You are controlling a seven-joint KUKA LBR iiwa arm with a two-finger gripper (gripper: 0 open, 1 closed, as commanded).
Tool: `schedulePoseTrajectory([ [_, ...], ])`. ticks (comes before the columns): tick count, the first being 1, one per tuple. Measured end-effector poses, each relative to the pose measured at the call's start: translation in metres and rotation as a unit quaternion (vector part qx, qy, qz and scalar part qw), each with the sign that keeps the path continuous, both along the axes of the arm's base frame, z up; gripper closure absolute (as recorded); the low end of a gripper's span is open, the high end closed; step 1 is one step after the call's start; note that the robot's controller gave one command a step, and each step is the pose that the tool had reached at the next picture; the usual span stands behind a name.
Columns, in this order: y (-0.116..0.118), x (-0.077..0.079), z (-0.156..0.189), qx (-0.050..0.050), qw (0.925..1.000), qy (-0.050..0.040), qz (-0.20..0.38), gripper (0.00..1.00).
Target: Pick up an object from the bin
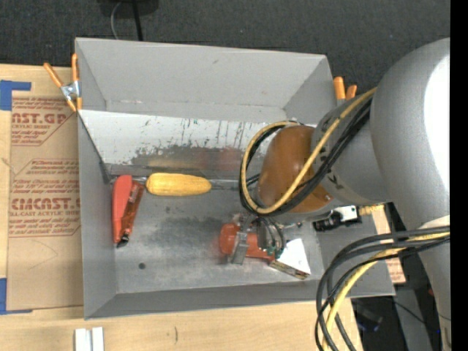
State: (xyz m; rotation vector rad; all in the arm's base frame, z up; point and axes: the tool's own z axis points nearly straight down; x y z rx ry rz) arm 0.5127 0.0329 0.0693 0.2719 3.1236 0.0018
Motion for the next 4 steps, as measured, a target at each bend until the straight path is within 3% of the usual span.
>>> schedulePoseTrajectory([
  [1, 0.000, 0.000, 0.000, 0.000, 1.0000, 0.0000, 0.000, 1.00],
  [2, -0.011, 0.003, 0.095, 0.000, 0.9999, -0.0005, 0.013, 1.00],
  [3, -0.011, 0.003, 0.095, 0.000, 0.9999, -0.0004, 0.012, 1.00],
  [4, -0.007, 0.011, 0.225, 0.000, 0.9995, -0.0021, 0.032, 1.00],
])
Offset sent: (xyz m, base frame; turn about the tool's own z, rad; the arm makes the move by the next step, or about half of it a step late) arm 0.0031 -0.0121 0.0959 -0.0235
